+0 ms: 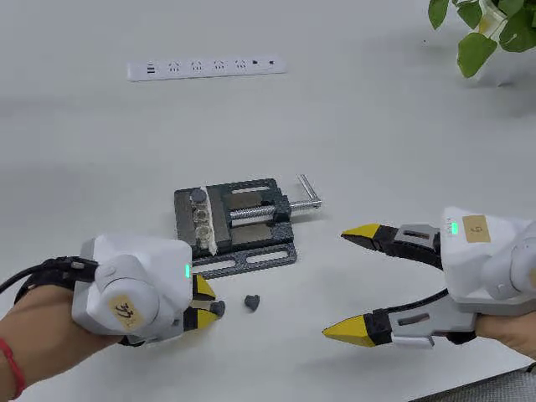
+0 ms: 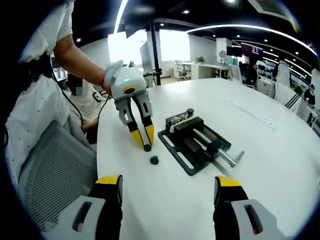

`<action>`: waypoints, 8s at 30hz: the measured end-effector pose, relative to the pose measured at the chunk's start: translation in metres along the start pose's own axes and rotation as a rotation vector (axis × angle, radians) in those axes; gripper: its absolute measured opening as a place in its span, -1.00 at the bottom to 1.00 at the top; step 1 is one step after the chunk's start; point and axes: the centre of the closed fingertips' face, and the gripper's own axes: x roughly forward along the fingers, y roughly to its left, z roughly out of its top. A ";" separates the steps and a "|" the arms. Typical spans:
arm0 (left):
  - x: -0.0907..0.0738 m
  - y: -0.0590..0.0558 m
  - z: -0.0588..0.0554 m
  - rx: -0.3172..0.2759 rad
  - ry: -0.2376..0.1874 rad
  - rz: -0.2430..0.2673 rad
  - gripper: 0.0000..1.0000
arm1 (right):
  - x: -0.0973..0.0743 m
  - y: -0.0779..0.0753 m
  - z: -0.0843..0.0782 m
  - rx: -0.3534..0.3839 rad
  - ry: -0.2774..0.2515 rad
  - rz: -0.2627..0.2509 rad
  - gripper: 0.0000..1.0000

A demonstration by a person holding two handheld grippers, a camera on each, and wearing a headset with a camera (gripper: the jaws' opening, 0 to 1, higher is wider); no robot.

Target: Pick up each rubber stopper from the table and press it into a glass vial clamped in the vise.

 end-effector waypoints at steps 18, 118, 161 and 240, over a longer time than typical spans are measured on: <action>-0.001 0.001 -0.001 -0.036 -0.005 0.029 -0.91 | 0.003 0.003 0.004 0.010 -0.011 0.004 0.45; -0.107 0.002 0.075 -0.454 -0.534 0.219 -0.65 | 0.039 0.035 0.124 -0.218 0.205 0.304 -0.87; -0.121 0.041 -0.005 -0.577 -0.597 0.374 0.34 | 0.133 -0.038 0.109 -0.329 0.533 0.130 -0.87; -0.113 0.036 -0.005 -0.576 -0.617 0.338 0.23 | 0.139 -0.039 0.097 -0.524 0.635 0.101 -0.86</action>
